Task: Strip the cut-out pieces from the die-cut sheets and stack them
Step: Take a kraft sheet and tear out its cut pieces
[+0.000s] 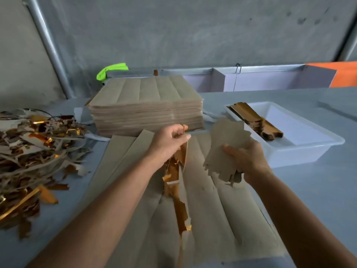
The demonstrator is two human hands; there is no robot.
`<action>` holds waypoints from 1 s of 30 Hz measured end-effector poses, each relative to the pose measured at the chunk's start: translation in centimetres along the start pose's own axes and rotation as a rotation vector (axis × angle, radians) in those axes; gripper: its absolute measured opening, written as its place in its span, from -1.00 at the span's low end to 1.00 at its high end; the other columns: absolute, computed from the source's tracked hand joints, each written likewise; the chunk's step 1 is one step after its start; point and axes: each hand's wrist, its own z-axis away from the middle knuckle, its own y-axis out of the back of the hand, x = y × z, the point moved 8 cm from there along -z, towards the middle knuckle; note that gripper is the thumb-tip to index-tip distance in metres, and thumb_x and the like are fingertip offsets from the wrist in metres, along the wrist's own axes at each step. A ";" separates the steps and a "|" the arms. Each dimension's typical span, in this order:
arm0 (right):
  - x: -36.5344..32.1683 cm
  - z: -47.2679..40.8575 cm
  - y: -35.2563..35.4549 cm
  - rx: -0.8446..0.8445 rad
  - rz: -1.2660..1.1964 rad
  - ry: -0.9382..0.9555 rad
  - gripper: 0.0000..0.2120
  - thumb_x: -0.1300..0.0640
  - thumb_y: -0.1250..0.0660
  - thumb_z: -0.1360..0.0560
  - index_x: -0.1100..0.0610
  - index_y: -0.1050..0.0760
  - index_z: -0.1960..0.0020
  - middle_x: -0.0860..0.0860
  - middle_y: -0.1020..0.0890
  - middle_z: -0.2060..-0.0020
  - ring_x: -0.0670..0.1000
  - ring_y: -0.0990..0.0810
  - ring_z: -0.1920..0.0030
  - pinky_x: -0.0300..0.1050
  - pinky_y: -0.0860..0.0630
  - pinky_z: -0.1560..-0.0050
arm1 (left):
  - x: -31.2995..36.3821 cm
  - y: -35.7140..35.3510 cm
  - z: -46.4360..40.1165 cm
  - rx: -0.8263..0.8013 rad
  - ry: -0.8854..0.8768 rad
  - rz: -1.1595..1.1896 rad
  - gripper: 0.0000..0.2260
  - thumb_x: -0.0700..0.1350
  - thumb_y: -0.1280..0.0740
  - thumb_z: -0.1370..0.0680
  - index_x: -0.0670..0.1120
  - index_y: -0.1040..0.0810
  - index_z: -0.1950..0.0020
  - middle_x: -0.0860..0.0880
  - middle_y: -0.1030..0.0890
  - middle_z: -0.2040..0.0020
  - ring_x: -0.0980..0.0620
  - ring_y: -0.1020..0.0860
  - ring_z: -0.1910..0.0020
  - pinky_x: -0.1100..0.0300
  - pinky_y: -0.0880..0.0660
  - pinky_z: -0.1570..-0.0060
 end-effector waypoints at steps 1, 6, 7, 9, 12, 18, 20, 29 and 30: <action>0.5 0.6 0.4 -0.014 0.051 -0.018 -0.75 0.27 -0.43 -0.43 -0.03 -0.44 0.19 -0.03 -0.59 0.28 -0.08 -0.59 0.38 -0.23 -0.49 0.53 | 0.4 0.4 0.1 0.007 -0.016 0.005 -0.73 -0.10 -0.41 -0.50 -0.05 -0.57 -0.20 0.01 -0.63 -0.03 0.15 -0.57 0.18 0.31 -0.52 0.14; 3.8 4.6 0.2 -0.115 0.020 -0.222 -0.78 0.26 -0.45 -0.41 0.10 -0.47 0.02 0.06 -0.62 0.17 0.04 -0.62 0.19 -0.16 -0.53 0.38 | 3.8 0.3 3.4 -0.051 -0.251 -0.277 -0.79 -0.02 -0.39 -0.51 -0.16 -0.66 0.03 0.10 -0.49 0.06 0.26 -0.50 0.12 0.40 -0.42 0.13; 4.3 5.3 -0.2 -0.142 0.001 -0.260 -0.77 0.26 -0.45 -0.41 0.12 -0.48 -0.01 0.08 -0.63 0.14 0.06 -0.62 0.16 -0.15 -0.55 0.36 | 3.9 0.3 4.2 -0.055 -0.240 -0.243 -0.77 -0.02 -0.39 -0.50 -0.18 -0.67 0.04 0.08 -0.50 -0.04 0.30 -0.47 0.03 0.42 -0.37 0.05; 4.9 6.5 -1.0 -0.185 -0.009 -0.306 -0.71 0.23 -0.46 -0.41 0.13 -0.47 -0.08 0.11 -0.62 0.06 0.10 -0.62 0.08 -0.13 -0.57 0.30 | 4.0 0.8 5.9 -0.037 -0.206 -0.109 -0.77 -0.01 -0.40 -0.48 -0.18 -0.67 0.12 0.01 -0.49 -0.26 0.26 -0.40 -0.20 0.37 -0.31 -0.14; 5.4 7.5 -1.8 -0.215 -0.003 -0.319 -0.61 0.22 -0.46 -0.41 0.17 -0.44 -0.19 0.13 -0.60 0.00 0.13 -0.61 0.03 -0.06 -0.59 0.23 | 3.9 1.4 8.5 -0.074 -0.169 0.049 -0.72 0.13 -0.39 -0.39 -0.06 -0.65 0.08 0.02 -0.36 -0.40 0.18 -0.30 -0.38 0.11 -0.25 -0.39; 6.0 7.9 -1.1 -0.145 0.005 -0.319 -0.60 0.23 -0.44 -0.42 0.16 -0.41 -0.21 0.12 -0.58 0.06 0.13 -0.58 0.07 -0.08 -0.54 0.31 | -2.1 3.2 10.2 -0.011 0.159 -0.737 -0.16 0.29 -0.35 -0.41 -0.01 -0.04 -0.52 -0.12 -0.15 -0.46 -0.09 -0.31 -0.39 0.14 -0.35 -0.15; 6.4 8.0 -0.6 -0.127 -0.016 -0.339 -0.59 0.25 -0.43 -0.43 0.17 -0.40 -0.24 0.13 -0.58 0.05 0.13 -0.58 0.07 -0.06 -0.55 0.28 | -4.9 1.8 10.6 -0.117 0.307 -0.720 -0.14 0.26 -0.45 -0.34 -0.03 -0.11 -0.47 -0.13 -0.29 -0.36 -0.11 -0.40 -0.31 0.08 -0.41 -0.17; 5.8 7.5 0.7 -0.059 0.132 -0.212 -0.64 0.28 -0.41 -0.44 0.19 -0.43 -0.21 0.07 -0.55 0.06 0.06 -0.54 0.09 -0.09 -0.53 0.27 | -7.5 -0.5 9.9 0.020 0.395 -0.458 -0.50 -0.09 -0.57 -0.28 0.02 -0.36 -0.06 0.00 -0.52 0.02 0.00 -0.49 0.08 0.17 -0.41 0.11; 5.2 7.1 0.7 -0.039 0.182 -0.165 -0.64 0.27 -0.40 -0.44 0.18 -0.43 -0.21 0.07 -0.55 0.06 0.07 -0.54 0.08 -0.02 -0.56 0.22 | -7.6 -0.2 9.8 0.042 0.403 -0.428 -0.53 -0.12 -0.55 -0.30 0.04 -0.32 0.00 0.04 -0.49 0.10 0.05 -0.45 0.17 0.19 -0.38 0.18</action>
